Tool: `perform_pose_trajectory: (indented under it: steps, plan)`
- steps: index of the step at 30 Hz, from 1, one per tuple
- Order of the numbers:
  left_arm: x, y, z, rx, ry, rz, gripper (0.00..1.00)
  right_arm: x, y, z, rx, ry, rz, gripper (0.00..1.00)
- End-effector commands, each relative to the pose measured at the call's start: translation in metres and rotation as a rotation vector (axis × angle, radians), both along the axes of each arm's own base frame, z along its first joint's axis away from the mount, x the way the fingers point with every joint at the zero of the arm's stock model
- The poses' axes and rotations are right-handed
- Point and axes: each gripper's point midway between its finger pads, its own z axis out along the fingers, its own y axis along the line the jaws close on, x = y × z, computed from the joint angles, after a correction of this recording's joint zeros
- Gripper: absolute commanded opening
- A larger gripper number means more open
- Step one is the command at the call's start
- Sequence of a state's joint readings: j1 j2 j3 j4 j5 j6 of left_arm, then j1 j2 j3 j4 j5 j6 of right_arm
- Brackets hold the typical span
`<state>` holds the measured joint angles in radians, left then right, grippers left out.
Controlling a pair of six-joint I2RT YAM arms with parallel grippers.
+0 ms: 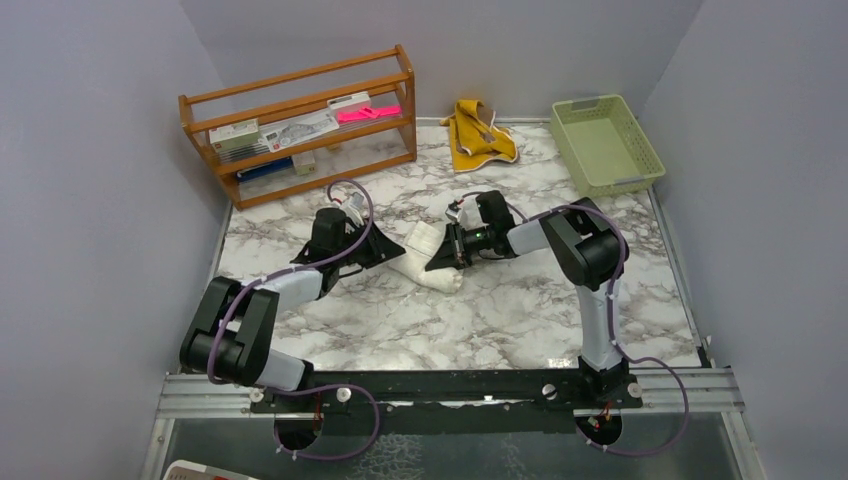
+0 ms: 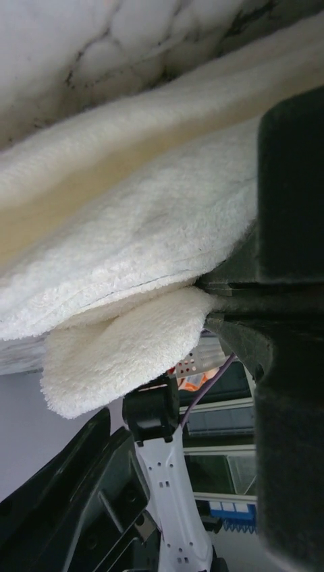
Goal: Roll the towels
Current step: Roll the towel at the center of the board.
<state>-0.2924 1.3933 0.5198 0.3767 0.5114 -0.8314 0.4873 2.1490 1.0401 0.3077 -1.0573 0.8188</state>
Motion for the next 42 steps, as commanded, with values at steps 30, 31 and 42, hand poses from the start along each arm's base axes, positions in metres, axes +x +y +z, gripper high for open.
perform_pose_trajectory:
  steps: [30, 31, 42]
  plan:
    - [0.021, -0.011, -0.085, 0.035, 0.073, -0.003, 0.19, 0.063, -0.031, 0.034, -0.364, -0.600, -0.135, 0.72]
    - [0.021, -0.011, -0.086, 0.037, 0.073, -0.003, 0.19, 0.069, -0.035, 0.041, -0.392, -0.675, -0.144, 0.72]
    - [0.020, -0.010, -0.090, 0.054, 0.083, -0.008, 0.19, -0.008, 0.016, 0.076, -0.373, -1.788, 0.284, 0.73]
